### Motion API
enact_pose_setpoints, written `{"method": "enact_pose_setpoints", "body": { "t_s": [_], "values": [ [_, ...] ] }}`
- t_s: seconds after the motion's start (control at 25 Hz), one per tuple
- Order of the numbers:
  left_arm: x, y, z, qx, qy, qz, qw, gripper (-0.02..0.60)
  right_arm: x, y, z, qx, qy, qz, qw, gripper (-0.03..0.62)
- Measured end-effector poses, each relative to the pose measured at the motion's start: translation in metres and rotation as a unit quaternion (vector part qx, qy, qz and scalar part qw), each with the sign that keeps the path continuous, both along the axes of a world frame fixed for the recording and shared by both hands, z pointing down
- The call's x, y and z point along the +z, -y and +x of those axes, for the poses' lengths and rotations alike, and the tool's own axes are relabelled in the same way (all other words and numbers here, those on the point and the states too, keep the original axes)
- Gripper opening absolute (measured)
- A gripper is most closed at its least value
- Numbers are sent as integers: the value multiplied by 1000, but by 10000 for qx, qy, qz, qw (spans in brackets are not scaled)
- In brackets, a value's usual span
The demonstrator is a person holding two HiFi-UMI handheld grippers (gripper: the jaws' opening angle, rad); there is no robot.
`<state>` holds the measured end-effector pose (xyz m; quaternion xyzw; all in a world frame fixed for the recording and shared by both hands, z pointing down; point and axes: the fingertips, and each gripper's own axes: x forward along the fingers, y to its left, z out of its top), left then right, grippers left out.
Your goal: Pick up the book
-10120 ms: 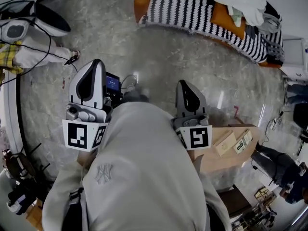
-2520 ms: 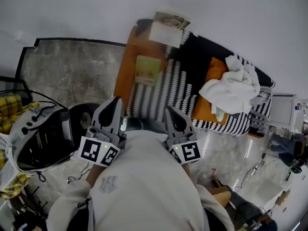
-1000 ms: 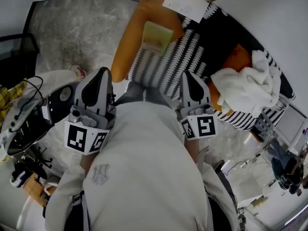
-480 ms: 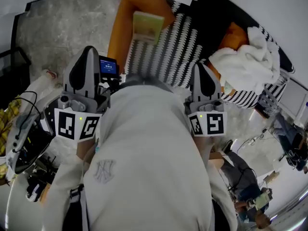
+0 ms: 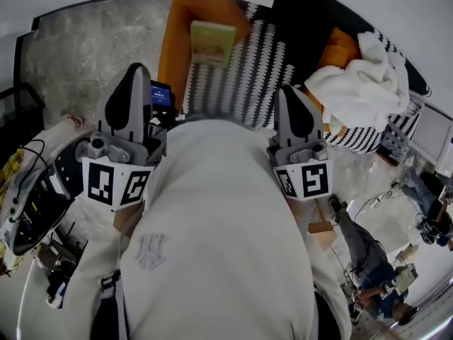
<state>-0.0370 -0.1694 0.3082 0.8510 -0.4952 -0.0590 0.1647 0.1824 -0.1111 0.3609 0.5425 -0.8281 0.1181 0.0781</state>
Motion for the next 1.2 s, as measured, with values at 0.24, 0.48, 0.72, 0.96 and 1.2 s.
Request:
{"method": "enact_pose_setpoints", "body": {
  "t_s": [0.24,0.48,0.72,0.96,1.2],
  "values": [
    [-2,-6,2,148,-158,-87,9997,9,-4,0,-20,-297,-48,7,9995,20],
    [4,-19,6,254,-207,-225,9992,9,8,-4,-22,-265,-5,-217,9994,165],
    [11,-28,10,245,-162,-341,9990,9,27,-8,-17,-290,109,-404,9987,207],
    [24,-22,25,371,67,-435,9983,9,69,20,-6,-744,-306,-504,9955,202],
    [56,-28,50,543,278,-721,9955,9,123,82,18,-977,-325,-545,9932,221]
  ]
}}
